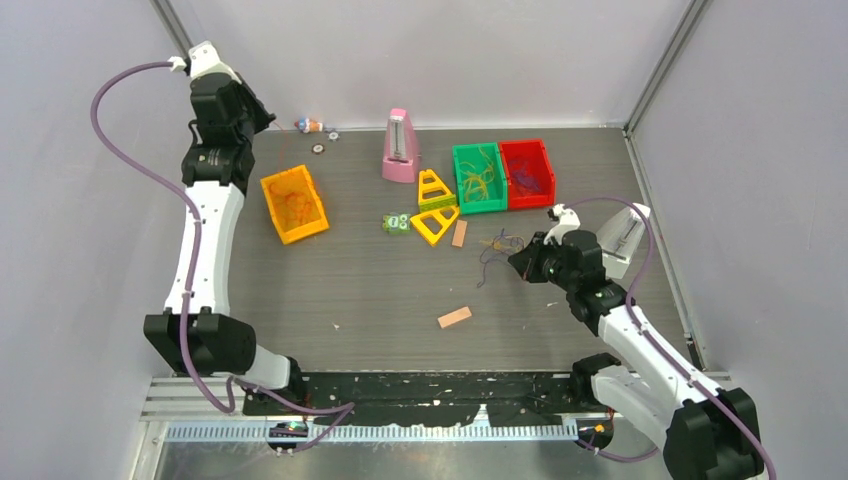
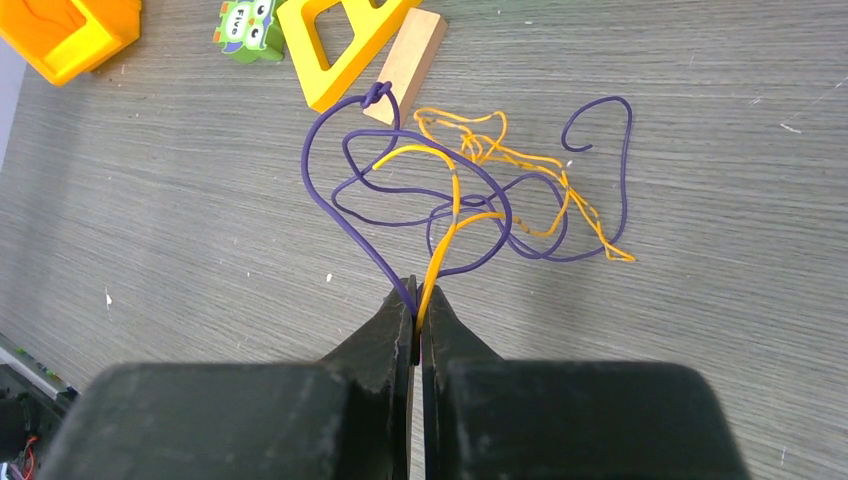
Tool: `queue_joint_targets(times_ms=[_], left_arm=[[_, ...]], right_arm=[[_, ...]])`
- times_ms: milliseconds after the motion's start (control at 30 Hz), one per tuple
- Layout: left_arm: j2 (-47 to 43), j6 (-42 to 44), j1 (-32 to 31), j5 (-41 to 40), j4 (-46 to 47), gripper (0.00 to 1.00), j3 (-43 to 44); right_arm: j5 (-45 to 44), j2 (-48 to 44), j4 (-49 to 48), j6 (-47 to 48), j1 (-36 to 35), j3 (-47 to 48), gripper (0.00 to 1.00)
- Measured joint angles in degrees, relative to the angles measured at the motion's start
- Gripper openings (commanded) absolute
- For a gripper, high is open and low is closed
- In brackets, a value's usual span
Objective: Untangle the cables
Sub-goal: Place the cable in the bin.
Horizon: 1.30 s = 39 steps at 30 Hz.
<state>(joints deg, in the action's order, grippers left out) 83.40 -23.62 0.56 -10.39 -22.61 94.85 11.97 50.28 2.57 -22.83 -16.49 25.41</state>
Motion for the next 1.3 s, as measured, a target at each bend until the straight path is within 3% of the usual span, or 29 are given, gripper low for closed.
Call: queue_joint_targets(times_ms=[600, 1100, 1300], left_arm=[[7.5, -0.7, 4.1, 2.6, -1.3, 0.0, 10.9], [7.3, -3.1, 4.1, 7.9, -1.9, 0.0, 19.8], [2.2, -2.7, 4.2, 7.0, -0.9, 0.0, 18.8]], right_arm=[[0.0, 3.8, 1.1, 0.2, 0.0, 2.0, 0.05], [0.2, 5.5, 0.9, 0.2, 0.0, 2.2, 0.05], [0.5, 5.5, 0.9, 0.1, 0.0, 2.2, 0.05]])
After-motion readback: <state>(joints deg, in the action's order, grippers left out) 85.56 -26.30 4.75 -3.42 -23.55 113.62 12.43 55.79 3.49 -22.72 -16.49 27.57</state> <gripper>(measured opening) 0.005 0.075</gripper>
